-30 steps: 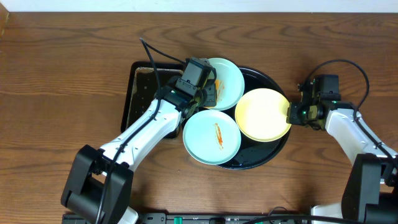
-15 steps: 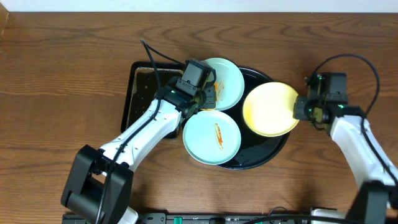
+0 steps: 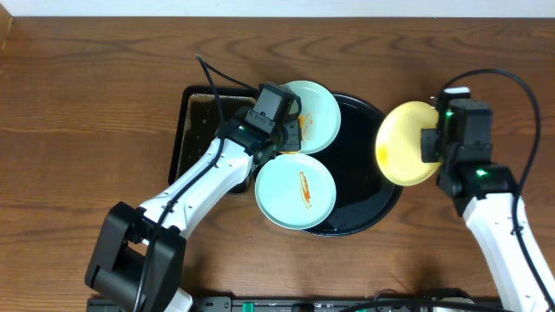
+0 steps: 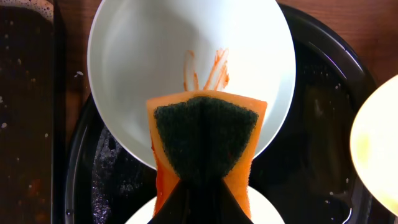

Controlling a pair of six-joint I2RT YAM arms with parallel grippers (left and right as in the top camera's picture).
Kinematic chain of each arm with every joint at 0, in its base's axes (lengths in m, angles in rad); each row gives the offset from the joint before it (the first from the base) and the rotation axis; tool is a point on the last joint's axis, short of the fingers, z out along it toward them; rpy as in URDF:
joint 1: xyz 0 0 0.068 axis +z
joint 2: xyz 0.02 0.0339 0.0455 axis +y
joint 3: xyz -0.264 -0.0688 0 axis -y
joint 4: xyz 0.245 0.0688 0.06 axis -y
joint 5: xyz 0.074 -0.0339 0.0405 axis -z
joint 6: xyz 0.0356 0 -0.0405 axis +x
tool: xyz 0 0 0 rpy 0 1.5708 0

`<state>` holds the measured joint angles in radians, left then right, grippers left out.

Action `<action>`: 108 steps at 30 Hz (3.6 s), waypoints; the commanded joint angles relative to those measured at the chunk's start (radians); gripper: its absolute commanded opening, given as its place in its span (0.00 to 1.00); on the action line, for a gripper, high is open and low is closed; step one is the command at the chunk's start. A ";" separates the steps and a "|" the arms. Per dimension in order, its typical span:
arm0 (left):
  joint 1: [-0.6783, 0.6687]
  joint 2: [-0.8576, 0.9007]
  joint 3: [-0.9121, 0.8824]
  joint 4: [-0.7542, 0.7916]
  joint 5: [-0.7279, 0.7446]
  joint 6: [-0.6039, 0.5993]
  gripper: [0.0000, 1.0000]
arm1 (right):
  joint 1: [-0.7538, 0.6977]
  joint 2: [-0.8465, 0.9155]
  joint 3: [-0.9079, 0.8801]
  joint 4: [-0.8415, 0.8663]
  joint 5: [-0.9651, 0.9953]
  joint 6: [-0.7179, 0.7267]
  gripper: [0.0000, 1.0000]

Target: Clean dirty plates on tray and stack at the side

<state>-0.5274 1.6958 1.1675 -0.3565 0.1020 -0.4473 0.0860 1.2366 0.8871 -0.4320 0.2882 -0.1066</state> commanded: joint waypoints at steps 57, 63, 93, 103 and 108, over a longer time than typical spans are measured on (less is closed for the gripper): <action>0.001 -0.016 0.016 -0.002 0.002 0.009 0.07 | -0.599 0.438 0.006 -0.135 -0.552 0.391 0.57; 0.001 -0.016 0.016 -0.002 0.002 0.009 0.07 | -0.600 0.451 0.006 -0.118 -0.552 0.392 0.38; 0.001 -0.016 0.016 -0.002 0.002 0.009 0.08 | -0.600 0.449 -0.031 -0.056 -0.578 0.432 0.01; 0.001 -0.016 0.016 -0.002 0.002 0.009 0.07 | -0.552 0.320 -0.020 -0.033 -0.659 0.319 0.01; 0.001 -0.016 0.016 -0.002 0.002 0.009 0.08 | -0.499 0.198 -0.019 -0.032 -0.615 0.283 0.01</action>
<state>-0.5274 1.6958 1.1675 -0.3576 0.1020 -0.4473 -0.4469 1.5051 0.8623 -0.4671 -0.3370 0.2245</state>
